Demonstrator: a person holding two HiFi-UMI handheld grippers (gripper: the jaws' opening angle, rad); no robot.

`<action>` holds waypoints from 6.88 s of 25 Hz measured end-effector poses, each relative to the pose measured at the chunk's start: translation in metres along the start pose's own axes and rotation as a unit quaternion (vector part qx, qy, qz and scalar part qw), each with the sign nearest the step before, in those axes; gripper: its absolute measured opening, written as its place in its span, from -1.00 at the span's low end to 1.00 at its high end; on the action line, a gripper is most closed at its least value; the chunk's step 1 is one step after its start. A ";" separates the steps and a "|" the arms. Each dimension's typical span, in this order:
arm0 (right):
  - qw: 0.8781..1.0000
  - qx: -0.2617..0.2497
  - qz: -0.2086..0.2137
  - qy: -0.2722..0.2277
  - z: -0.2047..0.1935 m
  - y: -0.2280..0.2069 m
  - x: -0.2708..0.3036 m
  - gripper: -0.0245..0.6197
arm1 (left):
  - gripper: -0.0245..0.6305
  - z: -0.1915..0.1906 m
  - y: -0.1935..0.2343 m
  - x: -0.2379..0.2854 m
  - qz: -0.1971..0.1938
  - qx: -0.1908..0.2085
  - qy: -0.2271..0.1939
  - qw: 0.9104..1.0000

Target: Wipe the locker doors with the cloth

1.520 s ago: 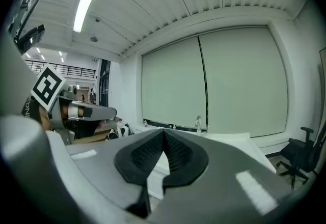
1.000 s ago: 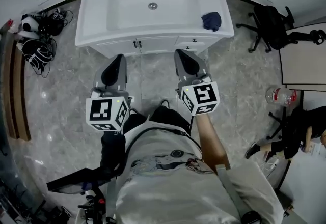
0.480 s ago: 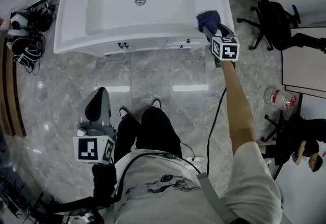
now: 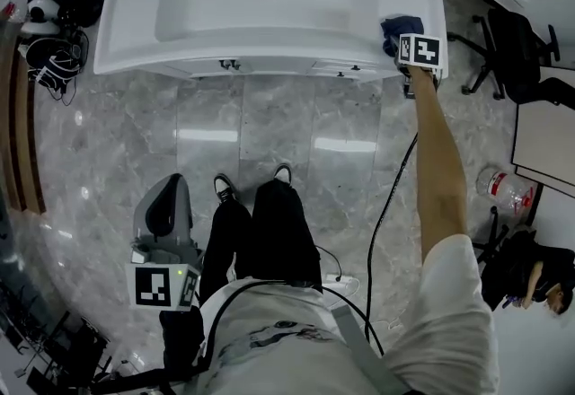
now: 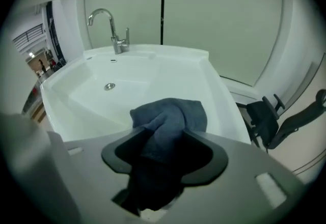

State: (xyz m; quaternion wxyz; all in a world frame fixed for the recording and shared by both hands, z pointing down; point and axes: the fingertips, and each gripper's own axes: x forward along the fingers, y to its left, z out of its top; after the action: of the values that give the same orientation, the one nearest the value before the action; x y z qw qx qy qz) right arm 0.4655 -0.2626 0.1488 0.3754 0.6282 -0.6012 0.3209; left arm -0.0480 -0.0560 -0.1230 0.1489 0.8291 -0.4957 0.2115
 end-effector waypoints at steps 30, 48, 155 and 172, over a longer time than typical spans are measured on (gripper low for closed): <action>0.806 -0.276 0.234 -0.468 -0.068 0.664 -0.043 -0.61 | -0.92 -0.351 0.243 0.031 0.125 -0.061 -0.123 0.983; 0.783 -0.307 0.107 -0.530 -0.001 0.743 0.110 -0.61 | -0.92 -0.535 0.304 0.131 0.125 -0.086 -0.193 0.969; 0.887 -0.191 0.041 -0.418 -0.098 0.594 0.243 -0.62 | -0.92 -0.522 0.279 0.128 0.094 -0.089 -0.195 0.972; 0.833 -0.273 0.115 -0.467 -0.148 0.673 0.201 -0.61 | -0.92 -0.519 0.269 0.135 0.084 -0.087 -0.196 0.973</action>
State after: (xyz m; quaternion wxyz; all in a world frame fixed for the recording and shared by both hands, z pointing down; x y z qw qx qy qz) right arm -0.1832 -0.2359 0.4543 0.1667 0.5016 -0.8361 -0.1465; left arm -0.3344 -0.0463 0.4039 0.1020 0.7935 -0.5998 0.0132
